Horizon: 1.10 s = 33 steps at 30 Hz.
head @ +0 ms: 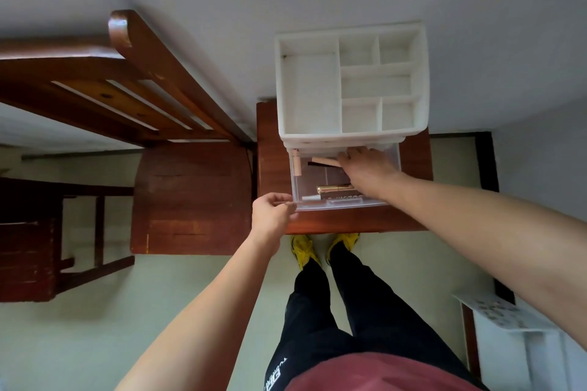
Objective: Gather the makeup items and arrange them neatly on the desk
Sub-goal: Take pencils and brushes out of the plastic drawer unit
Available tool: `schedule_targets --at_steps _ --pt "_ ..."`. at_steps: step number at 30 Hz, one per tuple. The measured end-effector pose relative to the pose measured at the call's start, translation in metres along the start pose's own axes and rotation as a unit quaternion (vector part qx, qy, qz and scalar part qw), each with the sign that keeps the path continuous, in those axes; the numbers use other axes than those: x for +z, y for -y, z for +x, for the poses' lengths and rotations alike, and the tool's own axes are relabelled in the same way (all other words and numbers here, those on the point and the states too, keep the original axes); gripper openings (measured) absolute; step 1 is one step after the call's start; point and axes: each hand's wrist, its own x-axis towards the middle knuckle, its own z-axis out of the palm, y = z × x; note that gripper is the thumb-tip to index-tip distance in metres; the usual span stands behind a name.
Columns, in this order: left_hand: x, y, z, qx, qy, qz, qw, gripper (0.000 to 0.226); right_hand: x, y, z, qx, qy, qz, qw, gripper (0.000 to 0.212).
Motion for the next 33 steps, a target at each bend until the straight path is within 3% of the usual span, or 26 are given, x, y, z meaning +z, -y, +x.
schedule_targets --at_steps 7,13,18,20,23,27,31,33 --pt "-0.001 -0.003 0.002 0.008 -0.016 0.081 0.997 0.010 0.006 0.001 0.003 0.034 -0.001 0.025 0.999 0.027" --pt "0.000 -0.015 -0.001 0.036 -0.037 0.158 0.986 0.011 0.003 -0.009 -0.002 0.091 0.044 0.163 0.981 0.026" --pt "0.008 -0.034 -0.012 0.161 -0.102 0.268 0.944 0.015 -0.006 -0.014 -0.005 0.127 0.075 0.320 0.936 0.026" --pt "0.015 -0.042 -0.015 0.230 -0.104 0.301 0.920 0.015 -0.011 -0.013 -0.006 0.151 0.095 0.418 0.891 0.017" --pt "0.030 -0.055 -0.013 0.297 -0.073 0.361 0.881 0.013 -0.016 -0.016 -0.014 0.211 0.114 0.570 0.786 0.011" --pt "0.054 -0.072 0.002 0.288 -0.012 0.523 0.802 0.013 -0.020 -0.028 -0.045 0.262 0.160 0.698 0.647 0.026" --pt "0.076 -0.073 0.009 0.269 -0.001 0.673 0.689 0.028 -0.011 -0.042 -0.074 0.273 0.169 0.767 0.555 0.039" --pt "0.085 -0.068 0.013 0.269 -0.020 0.708 0.652 0.025 -0.005 -0.047 -0.082 0.279 0.167 0.791 0.518 0.043"
